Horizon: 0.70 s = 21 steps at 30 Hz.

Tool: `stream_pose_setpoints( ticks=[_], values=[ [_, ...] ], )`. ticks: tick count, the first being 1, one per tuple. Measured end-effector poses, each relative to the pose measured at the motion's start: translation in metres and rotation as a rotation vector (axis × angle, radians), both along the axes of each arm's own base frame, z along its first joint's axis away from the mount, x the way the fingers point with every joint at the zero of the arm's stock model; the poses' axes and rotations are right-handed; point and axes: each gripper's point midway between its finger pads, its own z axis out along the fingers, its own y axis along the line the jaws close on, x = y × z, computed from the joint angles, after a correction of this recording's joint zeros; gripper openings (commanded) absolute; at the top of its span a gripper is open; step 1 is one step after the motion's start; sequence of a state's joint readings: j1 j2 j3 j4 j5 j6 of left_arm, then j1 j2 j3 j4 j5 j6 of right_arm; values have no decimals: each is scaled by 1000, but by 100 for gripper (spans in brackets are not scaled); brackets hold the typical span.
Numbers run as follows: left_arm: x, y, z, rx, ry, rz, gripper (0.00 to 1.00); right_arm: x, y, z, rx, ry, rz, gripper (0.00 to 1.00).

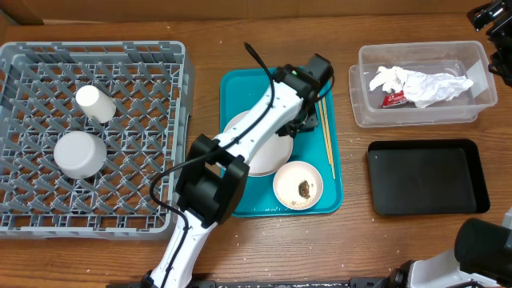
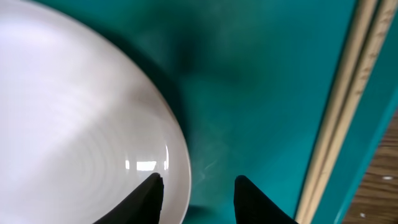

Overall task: Sort waste into correct bins and load items into the dishwasher
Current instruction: 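Grasp the edge of the white plate with the left gripper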

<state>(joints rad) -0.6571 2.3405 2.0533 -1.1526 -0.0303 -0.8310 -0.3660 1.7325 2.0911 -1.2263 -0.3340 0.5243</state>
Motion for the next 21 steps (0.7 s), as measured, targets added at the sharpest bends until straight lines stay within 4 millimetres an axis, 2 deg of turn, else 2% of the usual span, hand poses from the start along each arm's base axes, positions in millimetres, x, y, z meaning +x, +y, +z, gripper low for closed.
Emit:
stream_pose_setpoints(
  ticks=[8,12,14,15,21],
  values=[
    [-18,5,-25,53,34,44,35,0,0,0,-1,0,1,100],
    [-22,10,-36,67,47,63,21,0,0,0,-1,0,0,100],
    [-21,10,-37,65,43,67,8,0,0,0,0,0,0,100],
    [-20,9,-37,62,37,66,4,0,0,0,-1,0,0,100],
    [-16,10,-35,69,15,59,4,0,0,0,-1,0,0,100]
  ],
)
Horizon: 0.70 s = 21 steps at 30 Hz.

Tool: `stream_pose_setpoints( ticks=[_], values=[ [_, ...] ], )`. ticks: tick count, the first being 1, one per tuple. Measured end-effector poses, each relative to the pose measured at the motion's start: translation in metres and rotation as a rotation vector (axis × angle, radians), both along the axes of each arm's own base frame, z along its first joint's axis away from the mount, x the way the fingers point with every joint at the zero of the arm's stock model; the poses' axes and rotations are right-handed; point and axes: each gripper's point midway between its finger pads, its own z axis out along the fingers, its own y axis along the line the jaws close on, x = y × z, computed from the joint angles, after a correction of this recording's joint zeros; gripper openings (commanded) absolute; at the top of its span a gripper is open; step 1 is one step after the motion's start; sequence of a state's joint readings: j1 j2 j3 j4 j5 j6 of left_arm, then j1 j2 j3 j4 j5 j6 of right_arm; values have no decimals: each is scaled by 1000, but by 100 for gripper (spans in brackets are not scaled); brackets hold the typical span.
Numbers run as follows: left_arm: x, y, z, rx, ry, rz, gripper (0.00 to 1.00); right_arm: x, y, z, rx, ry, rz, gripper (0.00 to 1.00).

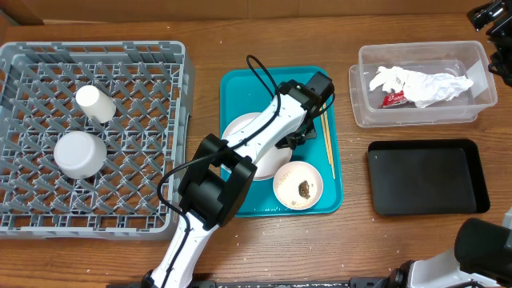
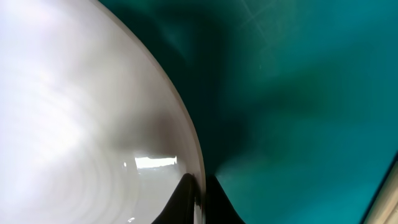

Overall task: Sort waste into correct bins and load items into the dishwasher
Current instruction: 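Grasp the edge of the white plate with the left gripper, then lift the plate and carry it over the dish rack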

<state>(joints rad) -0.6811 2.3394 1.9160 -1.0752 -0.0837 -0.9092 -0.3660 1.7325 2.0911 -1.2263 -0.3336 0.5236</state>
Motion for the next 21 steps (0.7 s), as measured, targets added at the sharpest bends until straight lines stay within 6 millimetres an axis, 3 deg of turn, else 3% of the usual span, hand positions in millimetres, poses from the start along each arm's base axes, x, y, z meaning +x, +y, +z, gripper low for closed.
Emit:
stream_pose_setpoints(
  ticks=[6,8,13,16,21],
  values=[
    [4,-4,21,2,0,-68,4,0,0,0,1,0,0,100],
    [14,-9,40,-15,-28,-98,4,0,0,0,0,0,0,100],
    [49,-14,119,-84,-175,-178,4,0,0,0,0,0,0,100],
    [66,-1,168,-108,-264,-210,4,0,0,0,0,0,0,100],
    [86,55,225,-78,-355,-257,4,0,0,0,1,0,0,100]
  ],
)
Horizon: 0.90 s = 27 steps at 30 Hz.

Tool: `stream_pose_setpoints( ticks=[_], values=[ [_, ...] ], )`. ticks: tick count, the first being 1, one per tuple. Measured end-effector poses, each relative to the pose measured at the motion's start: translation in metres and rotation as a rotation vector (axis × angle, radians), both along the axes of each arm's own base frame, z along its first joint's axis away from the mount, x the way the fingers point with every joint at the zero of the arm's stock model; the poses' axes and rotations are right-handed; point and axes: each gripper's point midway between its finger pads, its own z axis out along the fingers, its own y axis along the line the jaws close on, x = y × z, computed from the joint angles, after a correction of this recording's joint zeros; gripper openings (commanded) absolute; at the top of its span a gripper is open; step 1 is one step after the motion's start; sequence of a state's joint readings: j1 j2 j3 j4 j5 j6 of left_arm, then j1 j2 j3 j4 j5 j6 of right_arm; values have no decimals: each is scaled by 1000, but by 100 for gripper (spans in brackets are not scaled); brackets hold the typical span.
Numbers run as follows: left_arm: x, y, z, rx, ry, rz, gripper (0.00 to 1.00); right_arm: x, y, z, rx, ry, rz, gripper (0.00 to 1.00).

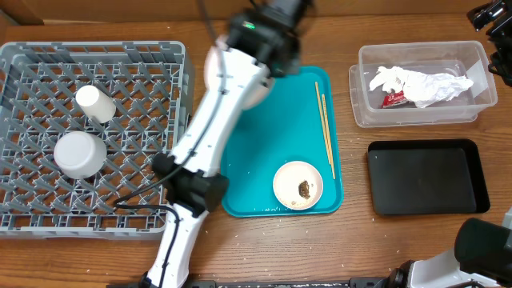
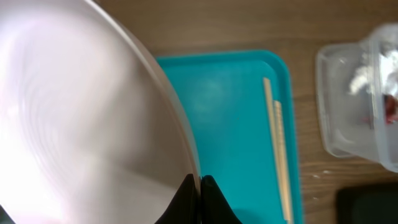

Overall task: Sort waste into correct bins and load items into the dishwasher
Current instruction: 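Lift the plate and carry it over the dish rack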

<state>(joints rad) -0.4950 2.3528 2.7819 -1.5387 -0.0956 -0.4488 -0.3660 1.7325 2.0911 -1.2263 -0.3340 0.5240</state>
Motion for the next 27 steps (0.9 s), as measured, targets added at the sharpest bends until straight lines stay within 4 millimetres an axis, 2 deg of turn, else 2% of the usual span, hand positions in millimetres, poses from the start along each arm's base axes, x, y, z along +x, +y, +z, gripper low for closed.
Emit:
stream_pose_setpoints(
  ticks=[4,6,9,12,16,23,27],
  values=[
    [13,61,26,76,-54,-46,4,0,0,0,0,0,0,100],
    [15,92,30,126,-50,-106,4,0,0,0,0,0,0,100],
    [18,122,30,119,-35,-185,4,0,0,0,0,0,0,100],
    [20,137,33,-10,-40,-280,4,0,0,0,0,0,-1,100],
    [21,157,49,-237,-98,-360,4,0,0,0,0,0,0,100],
    [20,236,80,-485,-233,-295,4,0,0,0,0,0,0,100],
    [17,267,78,-593,-237,-234,4,0,0,0,0,0,0,100]
  ],
)
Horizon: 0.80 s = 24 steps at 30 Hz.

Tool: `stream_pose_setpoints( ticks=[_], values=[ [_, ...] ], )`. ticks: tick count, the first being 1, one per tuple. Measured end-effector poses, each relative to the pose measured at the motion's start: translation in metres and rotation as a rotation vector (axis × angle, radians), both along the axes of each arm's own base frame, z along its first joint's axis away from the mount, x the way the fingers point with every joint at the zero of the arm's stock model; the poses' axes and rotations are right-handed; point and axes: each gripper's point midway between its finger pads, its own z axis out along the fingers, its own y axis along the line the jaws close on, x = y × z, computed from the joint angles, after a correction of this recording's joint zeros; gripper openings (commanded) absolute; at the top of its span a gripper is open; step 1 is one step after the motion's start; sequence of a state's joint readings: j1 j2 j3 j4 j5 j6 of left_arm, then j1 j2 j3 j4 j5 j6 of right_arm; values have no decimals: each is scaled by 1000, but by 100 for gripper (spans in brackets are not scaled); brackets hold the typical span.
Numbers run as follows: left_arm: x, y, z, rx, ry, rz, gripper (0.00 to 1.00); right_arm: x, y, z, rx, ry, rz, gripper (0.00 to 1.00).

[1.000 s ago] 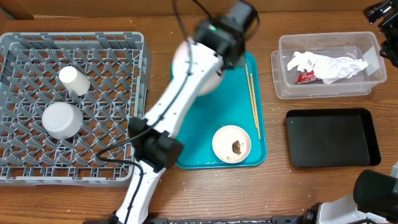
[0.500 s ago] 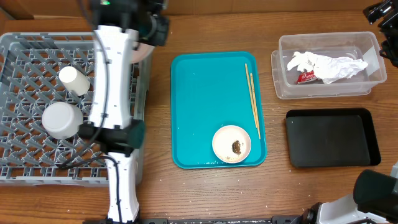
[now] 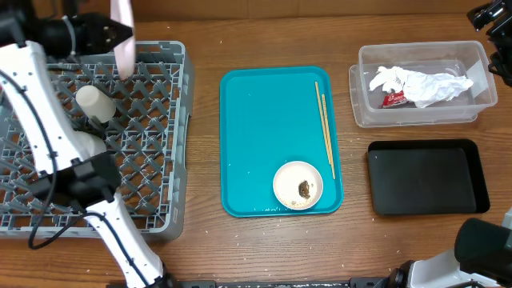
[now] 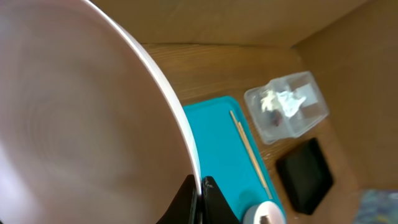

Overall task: Sort waste into correct bins and load items into the dishwasher
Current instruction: 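Lift the plate and carry it over the dish rack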

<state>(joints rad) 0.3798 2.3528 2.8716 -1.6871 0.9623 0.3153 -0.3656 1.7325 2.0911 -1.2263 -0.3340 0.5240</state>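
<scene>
My left gripper point(image 3: 118, 34) is shut on the rim of a large white plate point(image 3: 124, 36), which it holds on edge above the far part of the grey dish rack point(image 3: 172, 120). In the left wrist view the plate point(image 4: 87, 124) fills the left half, its rim pinched between the black fingertips of my left gripper point(image 4: 201, 184). A teal tray point(image 3: 256, 120) carries a pair of chopsticks point(image 3: 324, 128) and a small white dish point(image 3: 298, 185) with a brown scrap in it. The right gripper does not show.
The rack holds a white cup point(image 3: 94, 102) and a white bowl point(image 3: 76, 152), partly behind my left arm. A clear bin point(image 3: 376, 112) with crumpled waste stands at the far right, and a black tray point(image 3: 426, 176) lies in front of it.
The left gripper, still holding the plate, has moved from above the tray's far left corner to above the far part of the rack. The plate now stands on edge.
My left gripper stood open at the plate's rim on the teal tray. It then was shut on that rim. After that the plate hung clear of the tray near its far left corner, and now it is over the rack.
</scene>
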Motion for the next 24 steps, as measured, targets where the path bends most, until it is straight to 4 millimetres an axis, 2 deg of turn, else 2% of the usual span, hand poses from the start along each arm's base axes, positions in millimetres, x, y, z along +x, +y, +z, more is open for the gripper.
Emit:
stream_pose_setpoints(
  ticks=[7,10,16,24],
  values=[
    [-4,24,-41,-126,153,42,4,0,0,0,-1,0,-1,100],
    [-7,32,-52,-149,188,56,4,0,0,0,-1,0,0,100],
    [-10,41,-60,-164,203,70,4,0,0,0,-1,0,0,100],
    [-10,40,-64,-173,215,67,4,0,0,0,0,0,-1,100]
  ],
)
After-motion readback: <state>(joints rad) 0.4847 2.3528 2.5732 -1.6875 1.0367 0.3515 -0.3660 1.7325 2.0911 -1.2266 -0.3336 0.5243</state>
